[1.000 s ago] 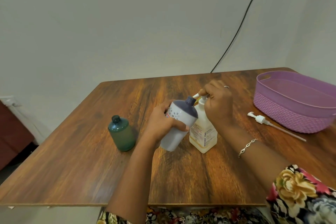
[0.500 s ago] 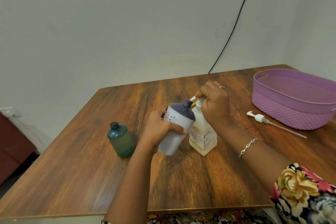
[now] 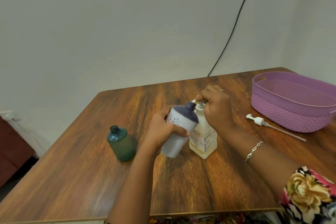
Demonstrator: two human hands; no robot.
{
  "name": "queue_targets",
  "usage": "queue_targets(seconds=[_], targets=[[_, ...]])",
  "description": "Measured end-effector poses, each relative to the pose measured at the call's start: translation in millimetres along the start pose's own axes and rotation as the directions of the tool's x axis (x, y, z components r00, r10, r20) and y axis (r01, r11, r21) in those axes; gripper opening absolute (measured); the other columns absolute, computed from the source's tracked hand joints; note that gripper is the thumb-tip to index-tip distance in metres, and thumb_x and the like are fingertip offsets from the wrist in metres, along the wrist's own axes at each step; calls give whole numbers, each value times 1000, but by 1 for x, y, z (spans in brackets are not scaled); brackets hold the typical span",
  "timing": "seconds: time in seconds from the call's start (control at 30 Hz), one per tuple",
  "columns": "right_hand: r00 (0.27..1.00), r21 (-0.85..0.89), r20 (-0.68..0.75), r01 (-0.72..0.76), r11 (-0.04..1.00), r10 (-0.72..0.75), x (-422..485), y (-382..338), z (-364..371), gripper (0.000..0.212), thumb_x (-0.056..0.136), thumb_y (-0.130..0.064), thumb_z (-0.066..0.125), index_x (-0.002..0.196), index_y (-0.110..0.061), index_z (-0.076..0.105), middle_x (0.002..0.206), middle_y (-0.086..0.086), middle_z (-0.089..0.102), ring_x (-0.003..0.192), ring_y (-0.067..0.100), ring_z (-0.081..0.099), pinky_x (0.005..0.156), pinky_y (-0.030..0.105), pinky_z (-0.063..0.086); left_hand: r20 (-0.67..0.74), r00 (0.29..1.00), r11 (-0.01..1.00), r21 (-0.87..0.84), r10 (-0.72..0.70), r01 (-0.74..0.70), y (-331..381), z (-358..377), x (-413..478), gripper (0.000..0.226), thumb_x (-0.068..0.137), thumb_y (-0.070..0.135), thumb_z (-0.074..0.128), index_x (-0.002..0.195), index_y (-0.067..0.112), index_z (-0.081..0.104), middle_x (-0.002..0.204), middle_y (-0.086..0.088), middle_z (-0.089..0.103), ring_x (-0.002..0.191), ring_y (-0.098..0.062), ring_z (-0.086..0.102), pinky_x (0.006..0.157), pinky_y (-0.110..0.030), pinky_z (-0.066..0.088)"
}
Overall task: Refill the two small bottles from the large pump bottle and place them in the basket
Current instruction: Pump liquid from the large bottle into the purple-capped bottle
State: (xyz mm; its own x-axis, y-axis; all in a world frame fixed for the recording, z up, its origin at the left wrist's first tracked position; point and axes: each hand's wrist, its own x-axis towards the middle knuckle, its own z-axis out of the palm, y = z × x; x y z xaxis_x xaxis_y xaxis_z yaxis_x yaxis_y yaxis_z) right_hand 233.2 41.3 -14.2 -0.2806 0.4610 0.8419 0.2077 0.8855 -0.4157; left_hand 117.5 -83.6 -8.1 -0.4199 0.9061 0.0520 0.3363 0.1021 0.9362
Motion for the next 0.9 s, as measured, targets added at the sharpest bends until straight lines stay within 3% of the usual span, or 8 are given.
queue_targets(seconds=[0.13,0.23,0.33,0.47,0.63,0.73,0.9], targets=[[999,86,-12,-44,995,45,6,-1,-6,25,75,-6,43,67,2,65,68,12,62,68,26,56,59,40,47,9,1000,1000,-9,5,-5,-2,-1,-2,53,65,3,76,111,22,57,107,-5,61,98,-25,59,77,-39,53],[999,34,-29,31,999,-30,4,-1,-5,33,78,-13,38,66,2,65,66,13,62,65,28,56,55,34,45,3,1000,1000,-15,14,-14,-2,-2,-2,54,65,2,76,112,19,57,108,-7,61,98,-26,58,78,-40,52],[997,-44,-24,72,996,-73,0,0,0,31,76,-8,36,64,1,63,64,12,59,62,27,53,52,27,38,-9,1000,999,-29,13,-13,-3,-4,1,55,65,1,76,113,19,57,108,-7,61,98,-26,59,77,-41,53],[999,-52,-11,42,998,-43,-5,2,1,23,75,6,44,67,2,64,67,12,61,64,27,54,54,31,42,1,1000,999,-52,9,-9,-4,-3,0,57,65,0,76,116,17,56,109,-8,61,98,-27,59,78,-43,53],[999,7,-7,36,999,-36,4,2,-9,20,74,5,48,73,1,68,71,13,65,67,26,58,57,34,47,24,1000,997,-73,9,-8,-5,-3,-3,53,64,5,78,109,23,57,106,-3,61,96,-23,59,69,-31,52],[995,-109,1,101,989,-101,-2,0,-5,18,71,11,52,71,1,67,69,12,64,65,25,57,56,27,43,23,1000,997,-83,-3,5,-5,-3,-2,49,65,0,76,102,27,58,101,-1,63,91,-20,60,62,-26,50],[996,-137,-1,88,987,-89,-7,1,0,15,71,11,52,67,2,65,67,13,62,62,28,55,52,28,42,5,1000,998,-69,4,-4,-4,-3,0,55,64,-1,76,112,19,59,105,-6,63,94,-25,60,70,-34,53]])
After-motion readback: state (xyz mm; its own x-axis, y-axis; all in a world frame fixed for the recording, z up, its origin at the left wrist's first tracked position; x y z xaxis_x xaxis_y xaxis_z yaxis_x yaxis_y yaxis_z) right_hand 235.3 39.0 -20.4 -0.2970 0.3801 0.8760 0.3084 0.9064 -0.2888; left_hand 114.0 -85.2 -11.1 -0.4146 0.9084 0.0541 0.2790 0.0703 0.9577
